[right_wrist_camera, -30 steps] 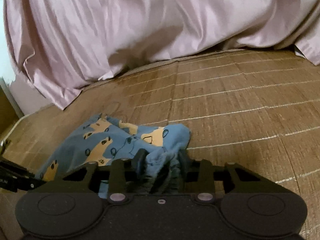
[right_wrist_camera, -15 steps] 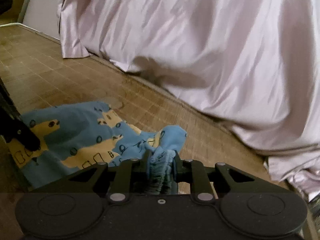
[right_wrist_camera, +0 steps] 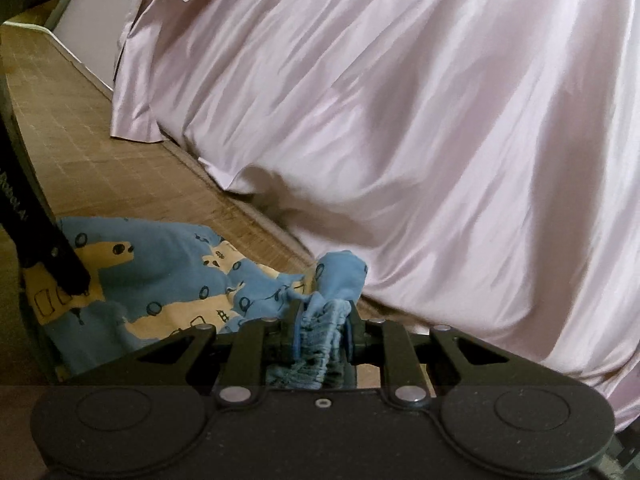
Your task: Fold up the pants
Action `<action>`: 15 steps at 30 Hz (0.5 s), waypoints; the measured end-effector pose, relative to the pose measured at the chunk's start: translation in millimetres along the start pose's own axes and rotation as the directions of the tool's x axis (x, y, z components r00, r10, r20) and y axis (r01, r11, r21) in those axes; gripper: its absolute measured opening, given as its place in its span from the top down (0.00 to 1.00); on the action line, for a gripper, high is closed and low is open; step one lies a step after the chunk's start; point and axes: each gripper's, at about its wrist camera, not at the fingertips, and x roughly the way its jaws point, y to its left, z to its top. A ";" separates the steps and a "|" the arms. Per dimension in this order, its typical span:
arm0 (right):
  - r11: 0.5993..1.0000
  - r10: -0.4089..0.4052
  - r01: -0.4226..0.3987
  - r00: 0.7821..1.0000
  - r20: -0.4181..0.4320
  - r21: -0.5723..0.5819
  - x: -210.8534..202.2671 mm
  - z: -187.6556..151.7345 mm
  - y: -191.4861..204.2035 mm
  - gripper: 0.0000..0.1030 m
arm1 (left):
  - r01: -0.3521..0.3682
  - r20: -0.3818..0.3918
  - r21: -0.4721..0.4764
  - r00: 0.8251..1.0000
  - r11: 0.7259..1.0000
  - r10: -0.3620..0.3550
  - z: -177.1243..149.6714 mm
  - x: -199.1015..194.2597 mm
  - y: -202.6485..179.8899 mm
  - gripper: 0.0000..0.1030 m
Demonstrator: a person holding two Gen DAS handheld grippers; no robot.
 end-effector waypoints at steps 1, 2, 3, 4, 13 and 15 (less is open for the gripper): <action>1.000 -0.005 0.005 1.000 0.006 -0.009 1.6 1.3 -1.6 0.80 | 0.005 0.003 -0.006 1.000 1.000 -0.005 3.1 0.1 0.1 0.81; 1.000 -0.010 0.010 1.000 0.010 -0.021 3.9 2.7 -3.1 0.81 | 0.011 0.005 -0.011 1.000 1.000 -0.011 5.9 0.2 0.8 0.81; 1.000 -0.011 0.012 1.000 0.013 -0.029 6.6 4.9 -4.6 0.81 | 0.017 0.009 -0.015 1.000 1.000 -0.016 8.3 -0.1 1.7 0.81; 0.999 -0.013 0.014 1.000 0.019 -0.036 10.1 8.2 -7.3 0.81 | 0.020 0.015 -0.015 1.000 1.000 -0.020 10.8 0.1 3.0 0.81; 0.997 0.002 0.002 0.998 0.055 -0.073 65.4 38.1 -26.6 0.80 | 0.011 0.083 -0.033 0.996 0.999 -0.009 55.2 10.6 27.1 0.81; 0.997 0.010 -0.006 0.999 0.054 -0.079 83.7 38.9 -27.5 0.80 | 0.006 0.090 -0.036 0.996 0.999 -0.003 68.6 20.6 33.1 0.81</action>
